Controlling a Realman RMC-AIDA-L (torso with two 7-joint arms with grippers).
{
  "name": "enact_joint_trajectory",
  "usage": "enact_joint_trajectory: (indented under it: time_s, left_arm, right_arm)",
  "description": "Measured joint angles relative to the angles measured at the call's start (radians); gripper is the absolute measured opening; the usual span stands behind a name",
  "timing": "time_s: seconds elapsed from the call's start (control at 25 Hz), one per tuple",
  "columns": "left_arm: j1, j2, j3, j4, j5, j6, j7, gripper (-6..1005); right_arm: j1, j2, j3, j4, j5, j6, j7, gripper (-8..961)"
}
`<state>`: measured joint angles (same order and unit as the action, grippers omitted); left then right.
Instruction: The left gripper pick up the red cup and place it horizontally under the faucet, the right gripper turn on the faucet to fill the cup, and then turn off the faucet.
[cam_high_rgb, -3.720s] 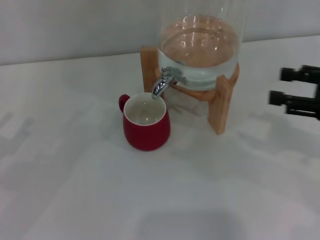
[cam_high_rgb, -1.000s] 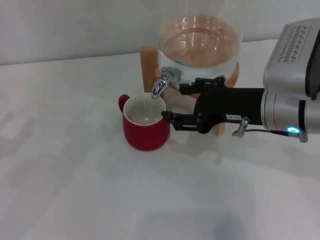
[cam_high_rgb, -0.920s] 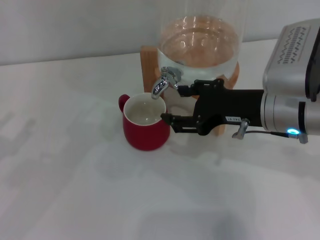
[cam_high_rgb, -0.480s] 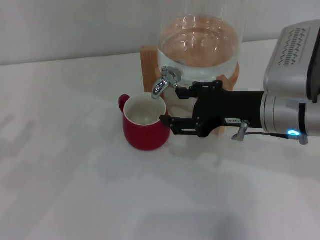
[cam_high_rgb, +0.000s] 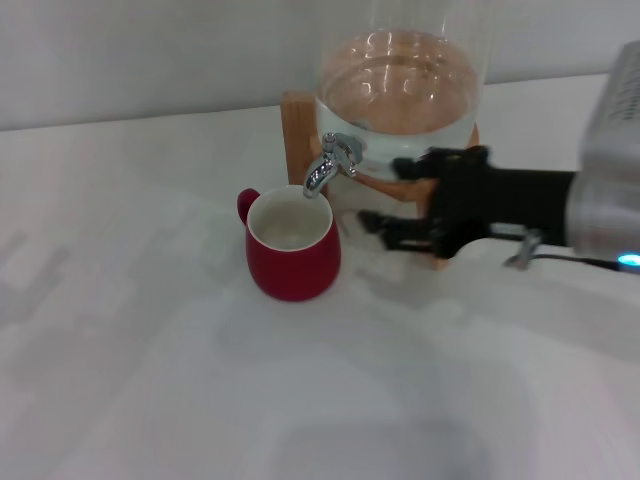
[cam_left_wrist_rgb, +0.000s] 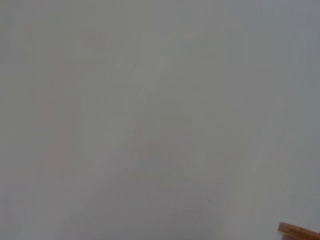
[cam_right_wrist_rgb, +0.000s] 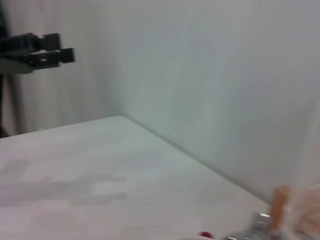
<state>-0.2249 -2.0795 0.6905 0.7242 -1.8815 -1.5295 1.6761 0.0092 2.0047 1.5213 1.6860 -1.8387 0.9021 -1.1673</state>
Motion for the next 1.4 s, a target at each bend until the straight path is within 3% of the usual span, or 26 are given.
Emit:
enact_joint_trajectory:
  time_s: [0.28, 0.48, 0.6, 0.76, 1.16, 1.4]
  left_arm:
    - [0.015, 0.001, -0.005, 0.047, 0.001, 0.006, 0.007, 758]
    - [0.018, 0.001, -0.005, 0.092, 0.007, 0.029, 0.006, 758]
    - [0.017, 0.002, -0.005, 0.095, 0.006, 0.061, 0.003, 758]
    - [0.015, 0.002, -0.005, 0.092, 0.008, 0.106, -0.001, 758]
    - [0.017, 0.004, 0.002, 0.096, 0.01, 0.117, -0.006, 758]
    - [0.018, 0.003, -0.001, 0.095, 0.018, 0.114, -0.006, 758]
  right_arm:
    - [-0.136, 0.003, 0.057, 0.106, 0.018, -0.001, -0.023, 721]
    - [-0.155, 0.003, 0.055, 0.112, 0.129, 0.071, -0.104, 721]
    - [-0.147, 0.006, 0.037, 0.102, 0.196, 0.114, -0.162, 721]
    - [-0.123, 0.006, -0.026, 0.081, 0.194, 0.041, -0.177, 721]
    - [0.051, 0.005, -0.073, -0.102, 0.218, 0.021, -0.171, 722]
    - [0.059, 0.005, -0.077, -0.106, 0.219, 0.001, -0.174, 722]
